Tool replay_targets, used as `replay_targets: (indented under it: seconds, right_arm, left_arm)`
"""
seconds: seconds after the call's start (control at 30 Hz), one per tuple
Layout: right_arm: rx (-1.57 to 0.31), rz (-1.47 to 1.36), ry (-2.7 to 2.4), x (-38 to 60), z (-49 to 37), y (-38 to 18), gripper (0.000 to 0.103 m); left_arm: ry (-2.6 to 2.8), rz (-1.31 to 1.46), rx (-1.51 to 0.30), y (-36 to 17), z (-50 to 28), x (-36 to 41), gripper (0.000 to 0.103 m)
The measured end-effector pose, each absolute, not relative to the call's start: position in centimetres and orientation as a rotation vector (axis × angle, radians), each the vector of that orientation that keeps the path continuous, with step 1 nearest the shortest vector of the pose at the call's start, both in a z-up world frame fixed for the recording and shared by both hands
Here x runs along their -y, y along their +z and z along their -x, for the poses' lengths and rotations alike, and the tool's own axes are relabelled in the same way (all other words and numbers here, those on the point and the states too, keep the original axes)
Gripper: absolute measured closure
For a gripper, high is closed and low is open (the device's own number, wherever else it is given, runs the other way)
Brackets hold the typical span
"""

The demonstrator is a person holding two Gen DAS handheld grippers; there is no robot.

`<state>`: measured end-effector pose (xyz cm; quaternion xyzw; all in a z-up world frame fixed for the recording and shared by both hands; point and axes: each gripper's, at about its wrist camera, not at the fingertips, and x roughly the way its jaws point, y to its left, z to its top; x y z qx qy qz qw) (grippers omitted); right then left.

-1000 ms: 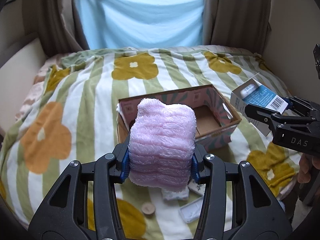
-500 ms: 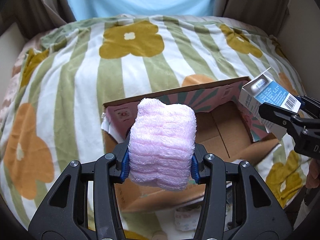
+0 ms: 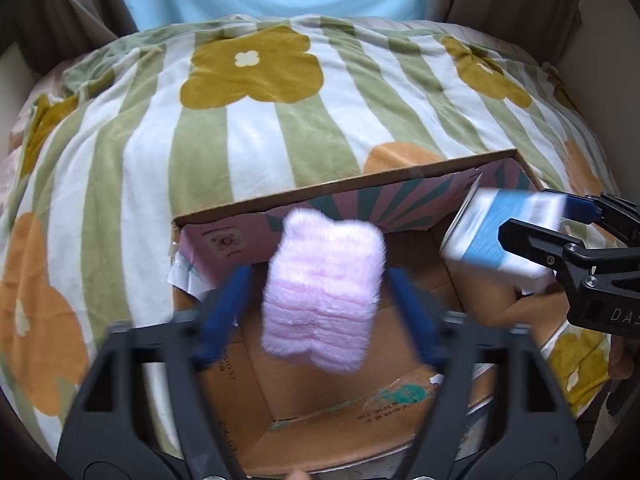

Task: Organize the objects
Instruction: 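Carry the towel roll and SUPER DEER box into the pink box and release both, then withdraw both tools from the box toward the remaining items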

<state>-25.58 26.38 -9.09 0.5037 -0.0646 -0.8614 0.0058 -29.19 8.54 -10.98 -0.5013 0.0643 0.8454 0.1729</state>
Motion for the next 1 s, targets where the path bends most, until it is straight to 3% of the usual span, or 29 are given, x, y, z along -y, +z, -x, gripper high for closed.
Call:
replay_targets:
  seconds: [0.1, 0.57, 1.0]
  right_arm:
    - [0.194, -1.551, -2.706, -26.7, 25.3, -9.1, 0.017]
    - [0.263, -1.574, -2.708, -27.0, 22.3, -6.7, 0.017]
    - [0.211, -1.429, -2.802, -25.0, 15.1, 1.1, 0.017]
  left_arm:
    - [2.42, 1.39, -0.114, -10.2, 28.9, -7.5, 0.0]
    - [2.473, 1.312, -0.135, -5.9, 24.8, -6.2, 0.0]
    - [2.551, 1.106, -0.205, 2.1, 16.2, -4.8, 0.0]
